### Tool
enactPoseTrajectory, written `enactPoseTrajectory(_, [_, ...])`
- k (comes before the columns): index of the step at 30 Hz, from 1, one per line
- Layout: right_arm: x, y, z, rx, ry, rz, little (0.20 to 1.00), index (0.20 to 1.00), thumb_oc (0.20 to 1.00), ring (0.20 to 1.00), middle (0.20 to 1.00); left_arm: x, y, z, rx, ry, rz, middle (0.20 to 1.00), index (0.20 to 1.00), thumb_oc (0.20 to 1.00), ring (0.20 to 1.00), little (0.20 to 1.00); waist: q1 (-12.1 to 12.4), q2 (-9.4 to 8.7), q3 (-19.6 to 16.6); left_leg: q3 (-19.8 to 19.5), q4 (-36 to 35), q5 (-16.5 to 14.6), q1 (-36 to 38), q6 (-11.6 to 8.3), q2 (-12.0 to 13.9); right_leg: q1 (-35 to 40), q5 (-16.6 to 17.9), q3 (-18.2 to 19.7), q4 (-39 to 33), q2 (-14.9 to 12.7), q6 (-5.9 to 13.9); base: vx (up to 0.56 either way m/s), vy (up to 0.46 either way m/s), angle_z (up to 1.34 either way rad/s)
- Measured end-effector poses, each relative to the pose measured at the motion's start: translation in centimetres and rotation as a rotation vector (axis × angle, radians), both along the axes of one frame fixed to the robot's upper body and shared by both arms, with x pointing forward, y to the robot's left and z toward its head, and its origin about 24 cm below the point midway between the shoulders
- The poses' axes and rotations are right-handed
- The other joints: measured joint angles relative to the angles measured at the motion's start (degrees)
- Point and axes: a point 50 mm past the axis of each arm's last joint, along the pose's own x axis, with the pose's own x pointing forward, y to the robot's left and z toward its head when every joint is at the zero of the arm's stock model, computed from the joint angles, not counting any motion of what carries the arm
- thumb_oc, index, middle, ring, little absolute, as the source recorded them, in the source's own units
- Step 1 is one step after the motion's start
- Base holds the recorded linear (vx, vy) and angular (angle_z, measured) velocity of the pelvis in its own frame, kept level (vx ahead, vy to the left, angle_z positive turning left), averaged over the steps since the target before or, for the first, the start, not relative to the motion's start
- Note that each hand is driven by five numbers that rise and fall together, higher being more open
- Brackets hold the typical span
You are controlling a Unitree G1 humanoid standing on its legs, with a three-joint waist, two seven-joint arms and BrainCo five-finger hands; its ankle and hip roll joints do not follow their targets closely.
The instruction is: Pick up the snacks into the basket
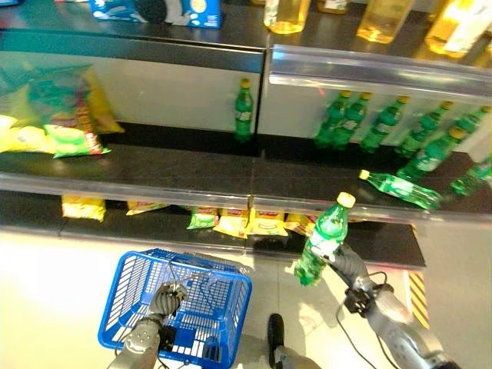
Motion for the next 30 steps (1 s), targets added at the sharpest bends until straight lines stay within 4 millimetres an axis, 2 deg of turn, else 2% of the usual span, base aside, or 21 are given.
enactPoseTrajectory(3, [-2.1, 0.8, -2.0, -0.034, 0.137, 0.174, 0.200, 0.200, 0.200, 0.200, 0.200, 1.0, -0.1, 0.9, 0.028, -0.034, -0.037, 0.200, 0.200, 0.200, 0.200, 0.200, -1.0, -0.19, -0.1, -0.2, -0.1, -0.1, 0.0, 0.20, -0.6, 0.0, 0.4, -0.1, 0.1, -0.4, 0.54, 0.00, 0.016, -0.02])
enactPoseTrajectory(6, [-3.1, 1.4, -4.4, -0.053, 0.247, 0.247, 0.200, 0.200, 0.200, 0.200, 0.200, 1.7, -0.5, 1.4, 0.035, -0.050, -0.071, 0.200, 0.200, 0.200, 0.200, 0.200, -1.0, -0.36, -0.2, -0.4, -0.1, -0.2, 0.0, 0.01, -0.7, 0.0, 1.9, 0.0, 0.1, -0.4, -0.56, -0.01, 0.011, 0.07])
enactPoseTrajectory(9, [-2.4, 1.8, -6.5, -0.181, 0.303, 0.287, 0.200, 0.200, 0.200, 0.200, 0.200, 2.3, -1.3, 1.7, 0.033, -0.060, -0.107, 0.200, 0.200, 0.200, 0.200, 0.200, -0.9, -0.34, -0.2, -0.4, 0.0, -0.3, -0.2, -0.15, -0.7, -0.2, 2.3, 0.0, -0.3, -0.3, -1.07, -0.02, -0.006, -0.04])
enactPoseTrajectory(11, [-1.5, 2.8, -7.9, -0.270, 0.342, 0.308, 0.200, 0.200, 0.200, 0.200, 0.200, 3.0, -2.5, 2.1, 0.020, -0.080, -0.139, 0.200, 0.200, 0.200, 0.200, 0.200, -0.9, -0.27, -0.2, -0.3, 0.2, -0.3, -1.2, -0.18, -0.6, -0.7, 2.9, 0.0, -0.9, -0.2, -1.03, 0.00, 0.000, 0.00])
enactPoseTrajectory(13, [-1.1, 3.6, -7.9, -0.303, 0.328, 0.341, 0.200, 0.200, 0.200, 0.200, 0.200, 3.4, -2.9, 2.3, 0.017, -0.090, -0.150, 0.200, 0.200, 0.200, 0.200, 0.200, -0.8, -0.16, -0.1, -0.3, 0.3, -0.3, -1.7, -0.19, -0.6, -1.2, 3.0, 0.0, -1.1, -0.2, -0.98, -0.02, -0.043, 0.01])
enactPoseTrajectory(14, [-0.6, 5.1, -8.3, -0.303, 0.329, 0.362, 0.200, 0.200, 0.200, 0.200, 0.200, 3.7, -3.6, 2.5, 0.020, -0.098, -0.173, 0.200, 0.200, 0.200, 0.200, 0.200, -0.7, 0.02, 0.0, -0.5, 0.3, 0.0, -2.0, -0.24, -0.3, -1.2, 3.1, -0.4, -1.2, -0.2, -0.92, -0.03, -0.048, 0.07])
enactPoseTrajectory(15, [-0.3, 5.4, -8.5, -0.316, 0.335, 0.365, 0.200, 0.200, 0.200, 0.200, 0.200, 3.8, -3.9, 2.5, 0.016, -0.100, -0.183, 0.200, 0.200, 0.200, 0.200, 0.200, -0.7, 0.03, 0.0, -0.7, 0.4, -0.1, -2.0, -0.28, -0.3, -1.2, 3.1, -0.5, -1.2, -0.1, -0.95, -0.03, -0.041, 0.10])
enactPoseTrajectory(17, [0.7, 7.9, -8.7, -0.359, 0.323, 0.421, 0.200, 0.200, 0.200, 0.200, 0.200, 4.6, -5.6, 3.0, 0.001, -0.124, -0.226, 0.200, 0.200, 0.200, 0.200, 0.200, 0.7, 1.07, 0.7, -1.3, 0.3, 0.0, -2.6, -0.40, -0.2, -1.4, 3.1, -1.0, -1.2, 0.0, -1.05, -0.02, -0.041, 0.12])
enactPoseTrajectory(20, [2.1, 10.2, -8.5, -0.462, 0.285, 0.467, 0.200, 0.200, 0.200, 0.200, 0.200, 5.8, -7.6, 4.1, -0.018, -0.167, -0.275, 0.200, 0.200, 0.200, 0.200, 0.200, 2.0, 2.84, 1.7, -3.2, 0.5, 0.2, -3.9, -0.76, -0.2, -1.8, 3.1, -2.5, -1.4, -0.1, -1.49, -0.02, -0.055, 0.28])
enactPoseTrajectory(21, [2.4, 10.4, -8.5, -0.472, 0.285, 0.458, 0.200, 0.200, 0.200, 0.200, 0.200, 6.0, -8.0, 4.4, -0.022, -0.176, -0.285, 0.200, 0.200, 0.200, 0.200, 0.200, 2.1, 3.12, 1.9, -3.4, 0.6, 0.2, -4.2, -0.81, -0.2, -1.9, 3.2, -2.8, -1.4, 0.0, -2.02, -0.02, -0.040, 0.19])
enactPoseTrajectory(22, [2.9, 11.4, -8.1, -0.472, 0.271, 0.462, 0.200, 0.200, 0.200, 0.200, 0.200, 6.3, -8.5, 4.6, -0.030, -0.185, -0.293, 0.200, 0.200, 0.200, 0.200, 0.200, 3.3, 3.67, 2.2, -3.9, 1.0, 0.2, -4.7, -0.87, -0.2, -2.0, 3.5, -3.4, -1.4, -0.1, -2.86, -0.02, -0.044, 0.16])
enactPoseTrajectory(27, [3.5, 12.0, -8.4, -0.475, 0.292, 0.417, 0.200, 0.200, 0.200, 0.200, 0.200, 6.8, -9.4, 5.1, -0.025, -0.203, -0.315, 0.200, 0.200, 0.200, 0.200, 0.200, 4.1, 4.73, 3.1, -5.6, 1.6, 0.3, -6.3, -0.98, -0.4, -2.8, 2.9, -4.5, -0.5, -0.5, -3.26, -0.02, -0.056, 0.19])
enactPoseTrajectory(30, [4.3, 11.8, -8.2, -0.543, 0.281, 0.379, 0.200, 0.200, 0.200, 0.200, 0.200, 7.3, -9.9, 5.6, -0.009, -0.203, -0.338, 0.200, 0.200, 0.200, 0.200, 0.200, 5.6, 5.75, 3.9, -7.6, 2.1, 0.6, -7.7, -1.53, -0.4, -3.6, 2.1, -6.0, 0.3, -0.5, -3.25, 0.01, -0.052, 0.28])
